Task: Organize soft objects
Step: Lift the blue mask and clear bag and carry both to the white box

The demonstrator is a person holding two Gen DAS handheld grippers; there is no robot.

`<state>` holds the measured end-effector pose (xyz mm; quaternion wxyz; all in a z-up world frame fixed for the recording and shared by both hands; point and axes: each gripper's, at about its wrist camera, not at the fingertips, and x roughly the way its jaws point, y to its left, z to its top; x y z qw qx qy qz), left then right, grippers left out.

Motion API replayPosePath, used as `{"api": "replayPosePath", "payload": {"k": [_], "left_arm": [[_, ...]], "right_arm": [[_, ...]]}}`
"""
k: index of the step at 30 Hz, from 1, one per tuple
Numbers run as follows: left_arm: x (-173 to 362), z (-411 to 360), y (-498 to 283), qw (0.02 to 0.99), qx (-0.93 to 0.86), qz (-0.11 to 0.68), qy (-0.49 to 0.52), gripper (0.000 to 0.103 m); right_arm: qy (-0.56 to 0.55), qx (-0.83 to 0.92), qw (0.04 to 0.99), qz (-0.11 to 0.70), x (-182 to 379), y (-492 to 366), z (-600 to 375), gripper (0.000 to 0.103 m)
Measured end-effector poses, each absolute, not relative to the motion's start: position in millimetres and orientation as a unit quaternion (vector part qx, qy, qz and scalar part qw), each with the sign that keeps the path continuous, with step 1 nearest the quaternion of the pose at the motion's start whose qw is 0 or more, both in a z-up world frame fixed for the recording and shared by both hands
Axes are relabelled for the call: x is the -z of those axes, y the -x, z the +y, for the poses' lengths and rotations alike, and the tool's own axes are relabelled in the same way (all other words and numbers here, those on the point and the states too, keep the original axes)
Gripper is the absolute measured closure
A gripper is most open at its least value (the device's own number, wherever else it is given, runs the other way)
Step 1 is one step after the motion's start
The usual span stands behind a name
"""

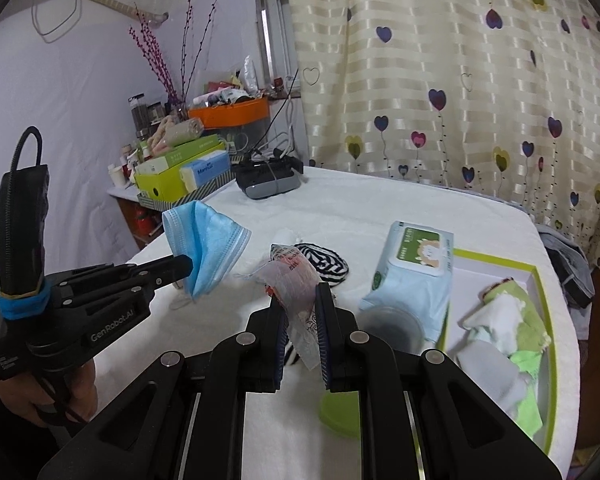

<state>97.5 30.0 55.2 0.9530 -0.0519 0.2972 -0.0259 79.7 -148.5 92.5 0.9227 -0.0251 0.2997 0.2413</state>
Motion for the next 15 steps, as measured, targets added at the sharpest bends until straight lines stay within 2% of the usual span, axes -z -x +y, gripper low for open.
{"api": "replayPosePath", "payload": {"k": [15], "left_arm": [[-78.0,-7.4,-69.2,0.958,0.083,0.269,0.05,0.101]], "right_arm": [[0.009,-0.212,0.937,0.279,-104.8,-51.6,-188.5,0.089]]}}
